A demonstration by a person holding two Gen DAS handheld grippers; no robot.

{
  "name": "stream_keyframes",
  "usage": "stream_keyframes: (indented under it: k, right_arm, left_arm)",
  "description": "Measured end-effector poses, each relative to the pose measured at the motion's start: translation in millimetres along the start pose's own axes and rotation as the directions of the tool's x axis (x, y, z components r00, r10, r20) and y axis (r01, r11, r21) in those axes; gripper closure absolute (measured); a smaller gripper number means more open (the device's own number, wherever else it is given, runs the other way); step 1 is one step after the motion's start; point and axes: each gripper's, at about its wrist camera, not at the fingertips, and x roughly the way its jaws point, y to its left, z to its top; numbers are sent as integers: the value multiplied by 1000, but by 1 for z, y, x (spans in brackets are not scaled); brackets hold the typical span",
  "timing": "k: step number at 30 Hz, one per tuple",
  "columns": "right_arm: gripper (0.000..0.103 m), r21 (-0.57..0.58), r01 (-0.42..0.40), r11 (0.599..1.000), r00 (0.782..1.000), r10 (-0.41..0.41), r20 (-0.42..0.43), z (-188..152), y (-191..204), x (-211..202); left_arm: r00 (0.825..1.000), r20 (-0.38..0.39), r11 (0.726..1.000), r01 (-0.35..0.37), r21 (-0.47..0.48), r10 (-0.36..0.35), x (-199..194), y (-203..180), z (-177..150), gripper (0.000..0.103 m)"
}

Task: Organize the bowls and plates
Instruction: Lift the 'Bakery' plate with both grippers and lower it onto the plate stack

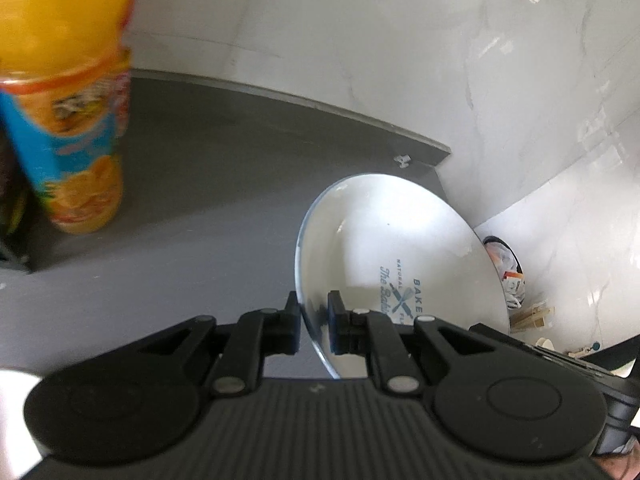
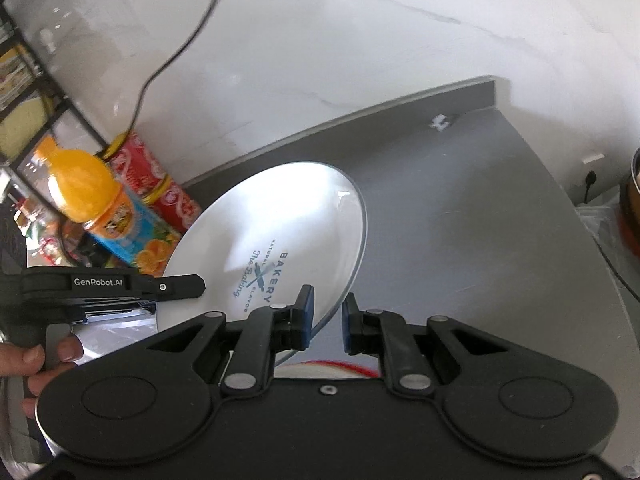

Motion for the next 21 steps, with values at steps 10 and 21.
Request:
stream_keyframes:
  k: [10, 21]
  right_arm:
    - [89, -37, -34, 999, 999, 34, 8, -17, 64, -6]
    - [89, -50, -67, 996, 997, 66, -27, -50, 122, 4]
  left_arm:
    - [998, 61, 999, -20, -26, 22, -59, 44, -15, 93]
    - [996, 71, 997, -48, -61, 52, -102, 107, -40, 94]
